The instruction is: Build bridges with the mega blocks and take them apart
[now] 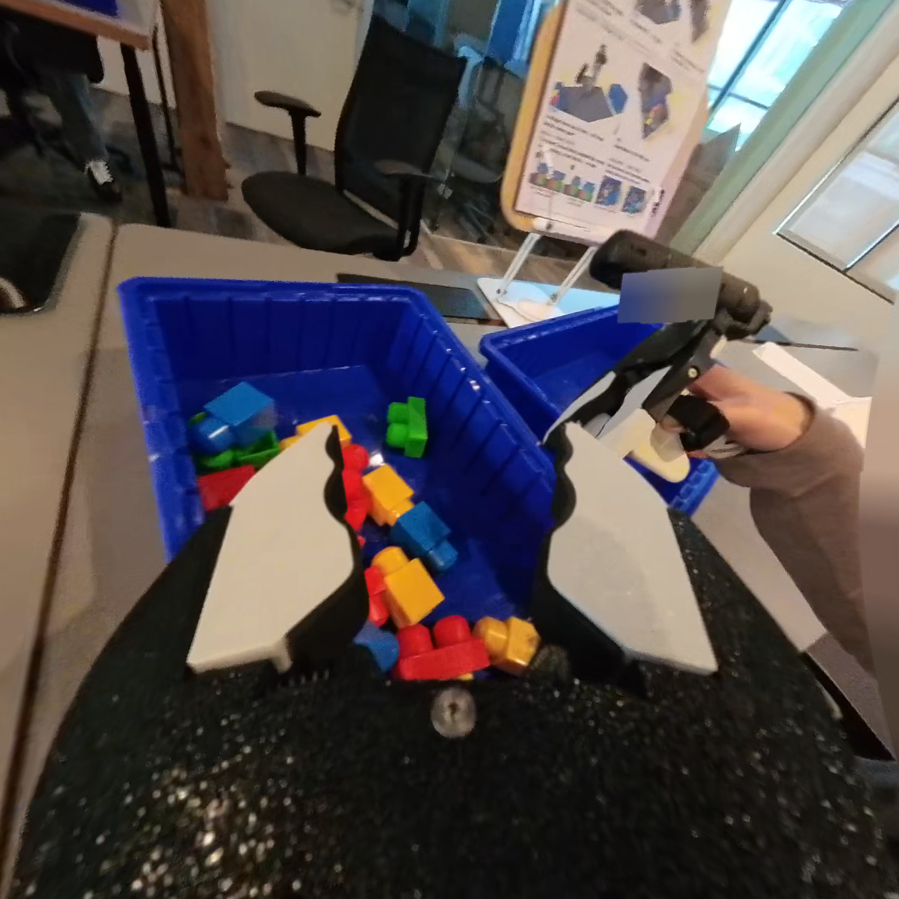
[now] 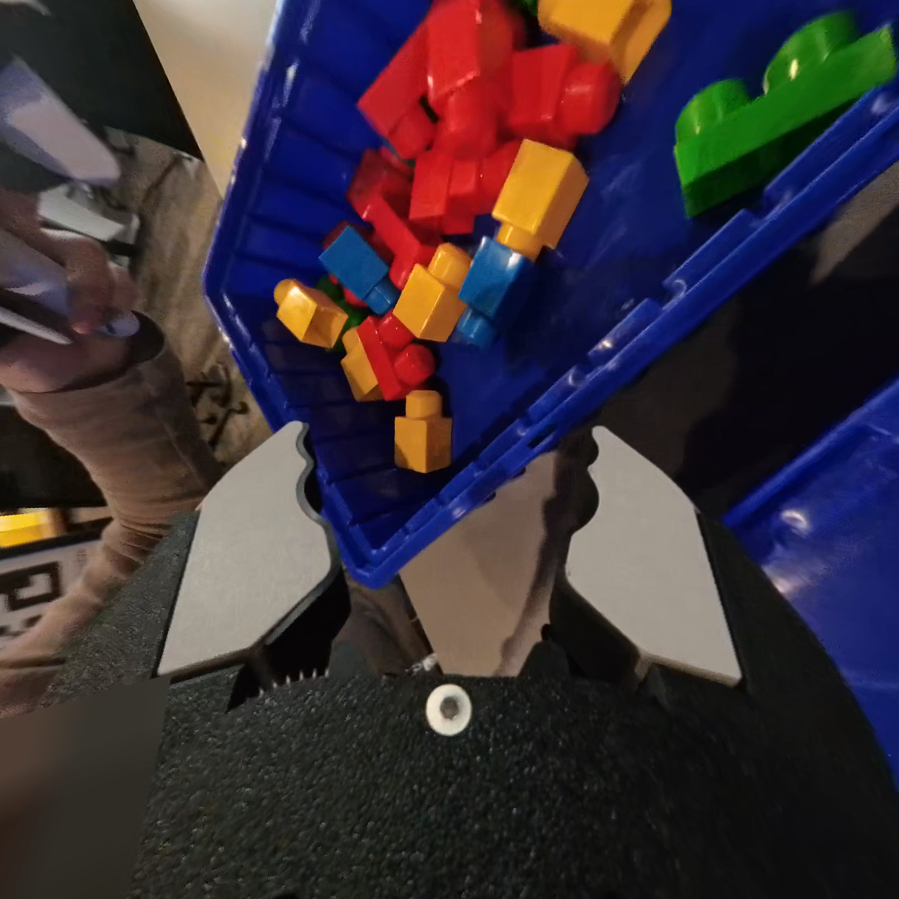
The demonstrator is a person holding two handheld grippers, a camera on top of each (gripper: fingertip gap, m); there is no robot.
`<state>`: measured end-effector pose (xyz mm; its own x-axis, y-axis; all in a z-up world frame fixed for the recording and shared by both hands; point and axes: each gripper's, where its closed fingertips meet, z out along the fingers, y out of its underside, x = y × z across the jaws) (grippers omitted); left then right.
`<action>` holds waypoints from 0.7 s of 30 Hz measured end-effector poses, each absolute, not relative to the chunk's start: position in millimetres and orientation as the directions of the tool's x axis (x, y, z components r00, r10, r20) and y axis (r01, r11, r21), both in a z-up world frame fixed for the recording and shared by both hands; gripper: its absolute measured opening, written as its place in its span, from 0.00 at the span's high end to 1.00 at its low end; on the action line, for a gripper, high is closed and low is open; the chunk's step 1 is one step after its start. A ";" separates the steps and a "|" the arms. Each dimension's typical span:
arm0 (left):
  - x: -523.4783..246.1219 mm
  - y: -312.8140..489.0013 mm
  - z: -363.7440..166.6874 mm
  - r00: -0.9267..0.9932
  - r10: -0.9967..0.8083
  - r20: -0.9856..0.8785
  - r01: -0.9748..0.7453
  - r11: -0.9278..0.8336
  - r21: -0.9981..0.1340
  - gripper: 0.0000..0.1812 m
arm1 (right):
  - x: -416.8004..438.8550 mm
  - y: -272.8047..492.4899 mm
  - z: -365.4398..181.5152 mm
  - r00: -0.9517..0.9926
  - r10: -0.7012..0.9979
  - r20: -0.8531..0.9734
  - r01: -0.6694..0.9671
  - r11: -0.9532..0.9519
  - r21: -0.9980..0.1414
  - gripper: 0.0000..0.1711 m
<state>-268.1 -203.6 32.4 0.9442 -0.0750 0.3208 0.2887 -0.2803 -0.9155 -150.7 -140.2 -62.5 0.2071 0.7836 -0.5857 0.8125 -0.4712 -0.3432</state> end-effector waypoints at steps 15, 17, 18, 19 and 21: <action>-93.3 -170.7 25.8 0.882 -0.370 0.291 0.209 -0.246 -0.947 0.55 | -3.7 -139.1 -81.8 -0.047 0.995 -0.089 0.809 -0.014 -0.588 0.54; -80.6 -164.0 24.1 0.863 -0.393 0.317 0.228 -0.257 -0.939 0.54 | 4.7 -127.4 -106.1 -0.048 0.997 0.061 0.871 0.072 -0.485 0.60; -74.5 -161.9 23.0 0.854 -0.405 0.327 0.233 -0.265 -0.936 0.53 | 8.2 -121.2 -112.3 -0.077 0.986 0.149 0.883 0.137 -0.450 0.68; -69.4 -160.4 22.3 0.847 -0.414 0.333 0.236 -0.269 -0.934 0.53 | 11.4 -115.2 -113.6 -0.125 0.959 0.256 0.875 0.228 -0.426 0.78; -62.5 -158.9 21.1 0.842 -0.423 0.336 0.238 -0.267 -0.934 0.53 | 21.8 -115.0 -112.7 -0.237 0.894 0.379 0.846 0.382 -0.371 0.85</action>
